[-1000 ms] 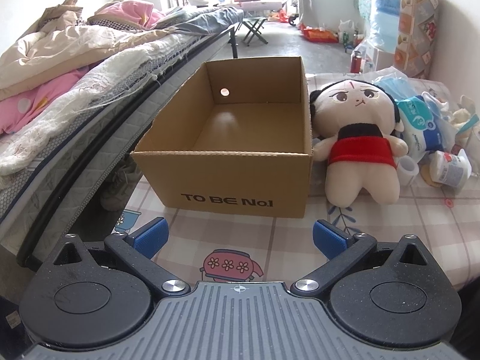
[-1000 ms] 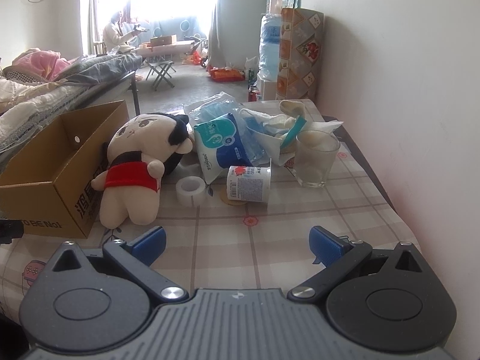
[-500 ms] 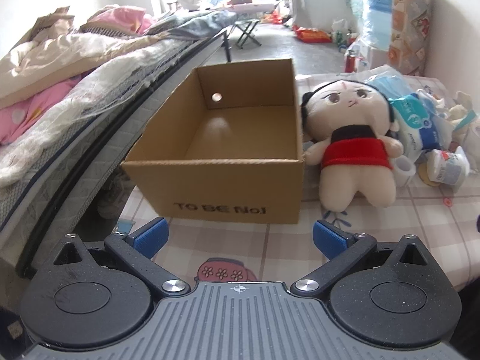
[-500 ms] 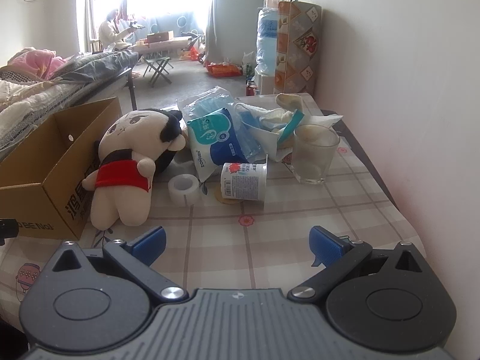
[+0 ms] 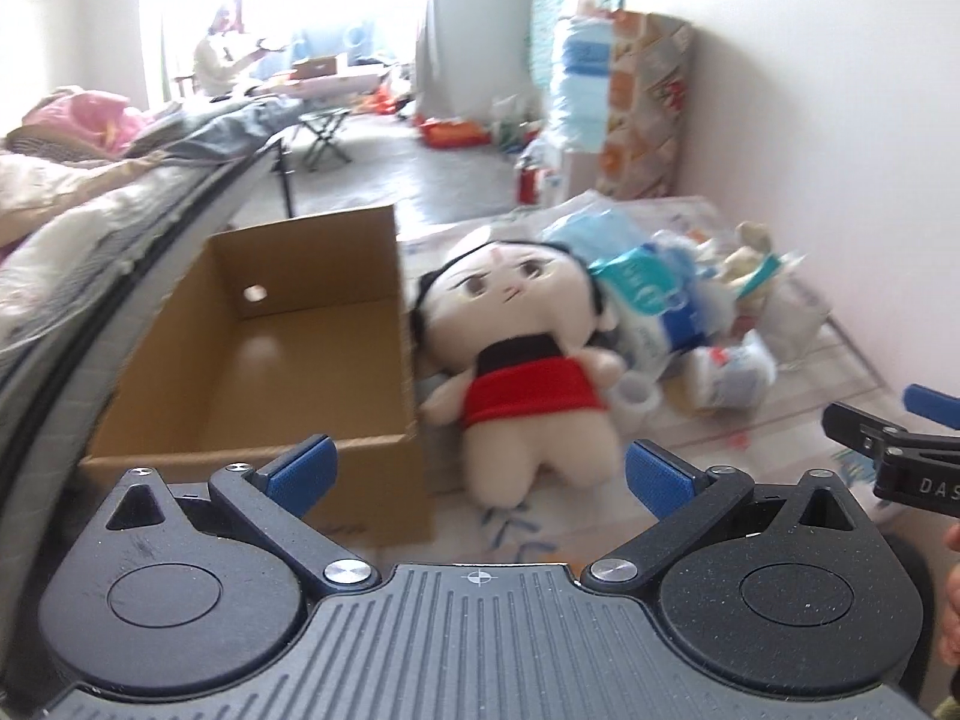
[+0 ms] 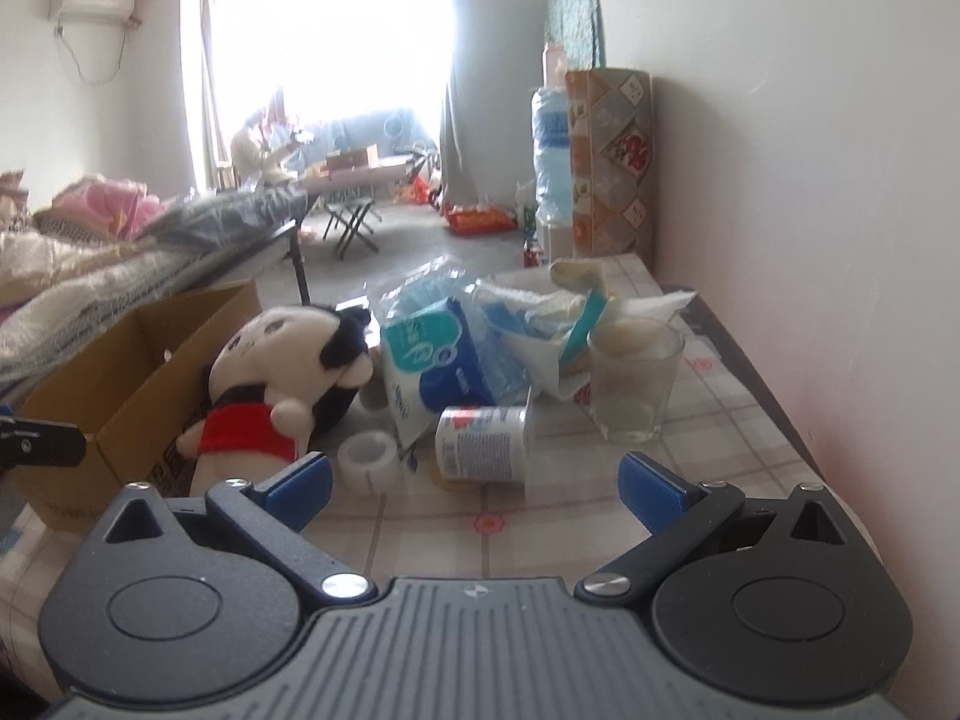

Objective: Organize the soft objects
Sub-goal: 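Reach the left gripper to the teal wet-wipes pack and close on it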

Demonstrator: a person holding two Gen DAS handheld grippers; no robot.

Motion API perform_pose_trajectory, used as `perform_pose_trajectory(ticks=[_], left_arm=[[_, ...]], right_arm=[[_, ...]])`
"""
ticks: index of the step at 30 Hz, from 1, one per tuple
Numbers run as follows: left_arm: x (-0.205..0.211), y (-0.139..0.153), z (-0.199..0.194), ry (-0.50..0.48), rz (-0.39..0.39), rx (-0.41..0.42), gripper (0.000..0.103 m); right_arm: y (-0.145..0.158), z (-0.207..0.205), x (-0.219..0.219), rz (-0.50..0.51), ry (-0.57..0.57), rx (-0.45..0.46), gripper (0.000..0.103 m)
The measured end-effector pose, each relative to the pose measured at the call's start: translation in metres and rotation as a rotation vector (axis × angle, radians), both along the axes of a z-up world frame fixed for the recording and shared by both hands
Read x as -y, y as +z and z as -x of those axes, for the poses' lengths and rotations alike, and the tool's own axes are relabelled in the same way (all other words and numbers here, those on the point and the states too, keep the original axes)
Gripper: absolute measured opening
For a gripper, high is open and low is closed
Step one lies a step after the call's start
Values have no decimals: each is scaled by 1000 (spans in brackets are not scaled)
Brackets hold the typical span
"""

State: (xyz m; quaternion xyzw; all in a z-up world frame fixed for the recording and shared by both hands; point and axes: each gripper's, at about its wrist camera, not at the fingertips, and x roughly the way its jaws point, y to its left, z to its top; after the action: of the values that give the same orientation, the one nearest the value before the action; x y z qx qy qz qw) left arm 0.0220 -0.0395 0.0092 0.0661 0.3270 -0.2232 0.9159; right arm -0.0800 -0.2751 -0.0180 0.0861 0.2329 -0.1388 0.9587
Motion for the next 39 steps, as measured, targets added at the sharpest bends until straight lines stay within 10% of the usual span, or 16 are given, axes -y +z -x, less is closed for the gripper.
perform_pose_trajectory(ticks=[17,26,39], left_arm=[[99,6,-61,-191,2,-37,94],[154,22,-147,-182,32,-237,94],[229,-40,-182,-128,-107,-429,90]], right_arm=[[-27,-37,74,-240,-38,116,96],[-24,-60,77,-215,17,154,87],[-55,-60,88,-277,13,120,87]])
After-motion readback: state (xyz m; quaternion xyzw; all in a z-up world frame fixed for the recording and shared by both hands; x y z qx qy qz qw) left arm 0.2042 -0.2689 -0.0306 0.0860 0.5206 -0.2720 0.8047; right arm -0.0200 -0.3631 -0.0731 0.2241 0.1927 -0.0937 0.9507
